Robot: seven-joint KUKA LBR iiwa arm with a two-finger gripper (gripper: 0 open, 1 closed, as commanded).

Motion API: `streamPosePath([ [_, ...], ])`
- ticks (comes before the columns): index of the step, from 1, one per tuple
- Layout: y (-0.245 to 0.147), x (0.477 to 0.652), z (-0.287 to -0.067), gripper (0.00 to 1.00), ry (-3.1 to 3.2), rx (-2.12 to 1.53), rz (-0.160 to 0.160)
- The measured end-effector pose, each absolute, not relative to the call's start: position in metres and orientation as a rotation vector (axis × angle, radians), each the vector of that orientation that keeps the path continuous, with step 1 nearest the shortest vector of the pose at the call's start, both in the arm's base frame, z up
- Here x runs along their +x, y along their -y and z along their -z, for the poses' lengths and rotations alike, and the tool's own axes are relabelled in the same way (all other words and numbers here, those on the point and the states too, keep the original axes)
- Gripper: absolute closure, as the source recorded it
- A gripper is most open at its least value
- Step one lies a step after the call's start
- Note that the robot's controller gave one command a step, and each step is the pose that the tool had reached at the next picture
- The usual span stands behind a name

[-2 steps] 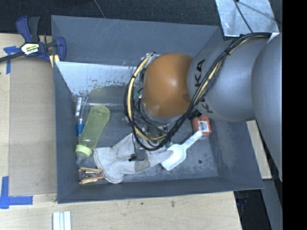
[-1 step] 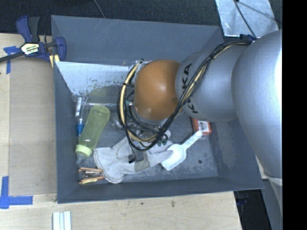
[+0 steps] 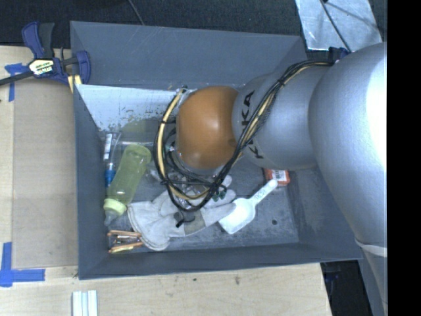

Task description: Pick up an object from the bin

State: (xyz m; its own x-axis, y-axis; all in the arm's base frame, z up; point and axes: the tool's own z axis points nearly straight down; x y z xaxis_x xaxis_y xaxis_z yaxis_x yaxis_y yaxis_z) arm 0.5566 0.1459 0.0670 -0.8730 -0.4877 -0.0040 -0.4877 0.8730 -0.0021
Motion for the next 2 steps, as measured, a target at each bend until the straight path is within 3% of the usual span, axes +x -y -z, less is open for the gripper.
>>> streamPosePath([
  [1, -0.166, 0.561, -0.070, 0.00, -2.919, -1.161, 0.006],
  [2, -0.148, 0.558, -0.069, 1.00, -3.031, -0.790, -0.004],
])
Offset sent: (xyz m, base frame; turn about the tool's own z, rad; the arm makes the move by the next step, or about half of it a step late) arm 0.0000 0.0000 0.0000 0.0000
